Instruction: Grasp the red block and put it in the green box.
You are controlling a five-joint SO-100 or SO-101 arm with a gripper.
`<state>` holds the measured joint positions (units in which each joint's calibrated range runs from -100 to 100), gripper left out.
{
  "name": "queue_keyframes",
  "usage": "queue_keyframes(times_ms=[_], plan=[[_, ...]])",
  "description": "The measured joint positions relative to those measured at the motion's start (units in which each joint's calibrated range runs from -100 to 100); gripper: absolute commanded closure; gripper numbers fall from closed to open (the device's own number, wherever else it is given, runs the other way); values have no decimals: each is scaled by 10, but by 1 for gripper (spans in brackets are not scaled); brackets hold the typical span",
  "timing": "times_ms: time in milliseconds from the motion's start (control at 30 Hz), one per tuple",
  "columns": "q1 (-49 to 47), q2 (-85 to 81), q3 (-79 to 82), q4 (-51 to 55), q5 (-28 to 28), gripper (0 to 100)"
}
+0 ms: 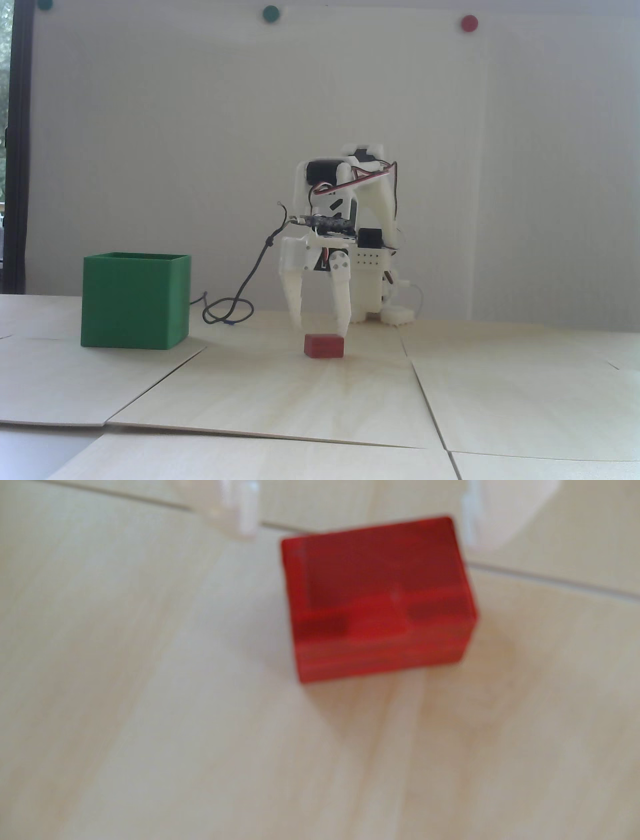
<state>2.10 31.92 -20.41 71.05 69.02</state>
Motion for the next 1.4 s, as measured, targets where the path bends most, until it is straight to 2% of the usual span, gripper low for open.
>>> queue_keyframes(times_ms=[533,800,1400], plan=[[-14,-4,0,0,0,79],[-57,-6,0,0,-31,79],[-40,-6,0,0,-32,79]])
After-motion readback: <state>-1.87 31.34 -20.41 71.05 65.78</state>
